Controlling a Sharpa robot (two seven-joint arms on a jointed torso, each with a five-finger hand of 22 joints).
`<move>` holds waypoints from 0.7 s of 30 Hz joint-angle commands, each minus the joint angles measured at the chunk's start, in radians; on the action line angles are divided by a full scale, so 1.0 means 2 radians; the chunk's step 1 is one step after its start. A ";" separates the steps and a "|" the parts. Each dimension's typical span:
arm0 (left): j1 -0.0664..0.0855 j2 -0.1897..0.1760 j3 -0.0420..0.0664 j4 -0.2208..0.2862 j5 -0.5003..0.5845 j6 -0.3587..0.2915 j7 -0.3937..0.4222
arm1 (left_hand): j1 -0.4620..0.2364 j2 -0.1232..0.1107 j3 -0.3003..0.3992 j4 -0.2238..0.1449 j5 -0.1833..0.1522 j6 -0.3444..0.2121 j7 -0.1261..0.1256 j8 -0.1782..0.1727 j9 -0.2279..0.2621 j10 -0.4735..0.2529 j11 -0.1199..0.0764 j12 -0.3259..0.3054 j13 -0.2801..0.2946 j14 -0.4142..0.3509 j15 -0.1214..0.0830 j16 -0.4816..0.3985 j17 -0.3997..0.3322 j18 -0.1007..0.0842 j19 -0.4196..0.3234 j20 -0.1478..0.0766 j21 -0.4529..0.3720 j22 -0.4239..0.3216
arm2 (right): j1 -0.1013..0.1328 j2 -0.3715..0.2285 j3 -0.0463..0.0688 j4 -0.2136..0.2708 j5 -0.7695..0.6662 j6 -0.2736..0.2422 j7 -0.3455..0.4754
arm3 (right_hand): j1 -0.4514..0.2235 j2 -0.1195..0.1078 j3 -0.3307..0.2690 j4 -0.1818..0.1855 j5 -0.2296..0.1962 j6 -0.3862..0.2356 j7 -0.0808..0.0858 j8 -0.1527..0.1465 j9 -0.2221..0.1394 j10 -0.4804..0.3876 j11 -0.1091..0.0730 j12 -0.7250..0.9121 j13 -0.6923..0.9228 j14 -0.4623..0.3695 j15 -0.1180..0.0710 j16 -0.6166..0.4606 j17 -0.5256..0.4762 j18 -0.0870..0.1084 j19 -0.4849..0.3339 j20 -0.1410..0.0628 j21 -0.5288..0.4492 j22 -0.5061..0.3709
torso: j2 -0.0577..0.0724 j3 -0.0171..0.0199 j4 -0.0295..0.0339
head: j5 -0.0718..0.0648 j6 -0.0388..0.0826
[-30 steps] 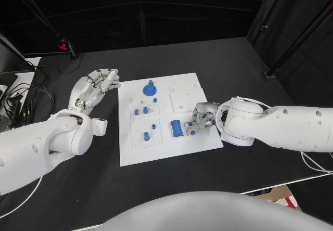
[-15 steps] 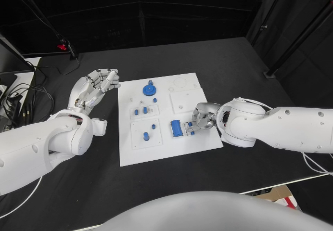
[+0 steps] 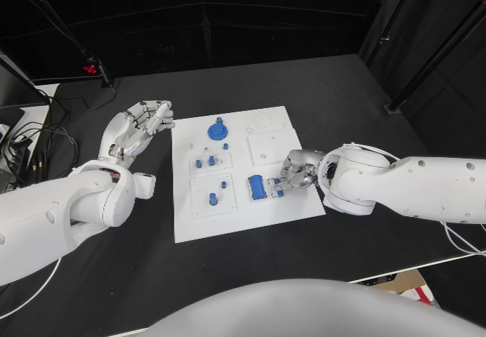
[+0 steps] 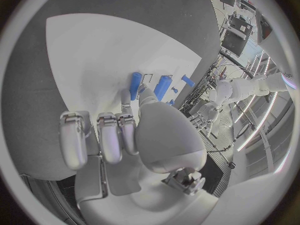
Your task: Assemble the parts on the task board
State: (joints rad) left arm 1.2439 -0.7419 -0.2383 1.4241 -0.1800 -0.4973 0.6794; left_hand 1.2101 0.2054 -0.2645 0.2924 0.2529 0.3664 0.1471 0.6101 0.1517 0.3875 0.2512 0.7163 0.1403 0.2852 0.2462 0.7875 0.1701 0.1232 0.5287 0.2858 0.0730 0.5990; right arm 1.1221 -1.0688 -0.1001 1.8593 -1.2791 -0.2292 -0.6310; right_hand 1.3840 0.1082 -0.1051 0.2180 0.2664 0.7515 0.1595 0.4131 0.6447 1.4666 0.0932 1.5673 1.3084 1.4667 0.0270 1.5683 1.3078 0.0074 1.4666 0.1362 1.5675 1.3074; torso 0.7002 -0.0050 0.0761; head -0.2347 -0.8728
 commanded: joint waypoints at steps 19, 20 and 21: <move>0.000 0.000 0.001 0.001 0.000 0.005 0.011 | 0.004 0.001 -0.003 -0.001 0.003 -0.004 0.072 0.003 -0.001 -0.003 0.000 0.003 -0.002 -0.003 -0.001 0.003 -0.001 -0.008 -0.001 0.002 0.000 -0.001 | -0.003 -0.003 -0.003 -0.003 -0.024 0.013 -0.020 | 0.006 -0.004 0.024 -0.009 -0.003 0.029 -0.008 0.000 -0.218 0.052 -0.007 0.002 0.131 0.052 -0.003 0.001 0.131 -0.004 0.052 -0.001 0.002 0.132 | 0.000 0.0000 0.0003 | -0.001 0.000; 0.000 0.000 0.001 0.001 0.000 0.005 0.011 | 0.004 0.001 -0.003 -0.001 0.003 -0.004 0.072 0.003 -0.001 -0.003 0.000 0.003 -0.002 -0.003 -0.001 0.003 -0.001 -0.008 -0.001 0.002 0.000 -0.001 | -0.003 -0.003 -0.003 -0.003 -0.025 0.013 -0.020 | 0.006 -0.004 0.024 -0.009 -0.003 0.029 -0.008 0.001 -0.218 0.052 -0.007 0.002 0.131 0.052 -0.003 0.001 0.131 -0.004 0.052 -0.002 0.002 0.132 | 0.000 0.0000 0.0004 | -0.002 0.000; 0.000 0.000 0.001 0.001 0.000 0.005 0.011 | 0.004 0.001 -0.003 -0.001 0.003 -0.004 0.072 0.003 -0.001 -0.003 0.000 0.003 -0.002 -0.003 -0.001 0.003 -0.001 -0.008 -0.001 0.002 0.000 -0.001 | -0.003 -0.003 -0.003 -0.003 -0.025 0.013 -0.021 | 0.007 -0.004 0.024 -0.009 -0.004 0.029 -0.008 0.001 -0.219 0.052 -0.007 0.002 0.131 0.052 -0.003 0.001 0.131 -0.004 0.052 -0.002 0.002 0.132 | 0.000 0.0001 0.0003 | -0.002 0.000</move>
State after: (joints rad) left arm 1.2433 -0.7429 -0.2383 1.4251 -0.1800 -0.4958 0.6794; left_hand 1.2101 0.2054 -0.2644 0.2923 0.2529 0.3664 0.1471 0.6101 0.1503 0.3875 0.2512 0.7162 0.1386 0.2852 0.2462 0.7875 0.1687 0.1232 0.5287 0.2858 0.0730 0.5979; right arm 1.1209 -1.0724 -0.1012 1.8585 -1.3106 -0.2278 -0.6406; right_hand 1.3897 0.1025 -0.0640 0.1988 0.2618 0.8019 0.1444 0.4145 0.6334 1.4667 0.0855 1.5677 1.3104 1.4667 0.0269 1.5683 1.3077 0.0074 1.4666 0.1361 1.5675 1.3073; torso 0.7004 -0.0050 0.0767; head -0.2374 -0.8728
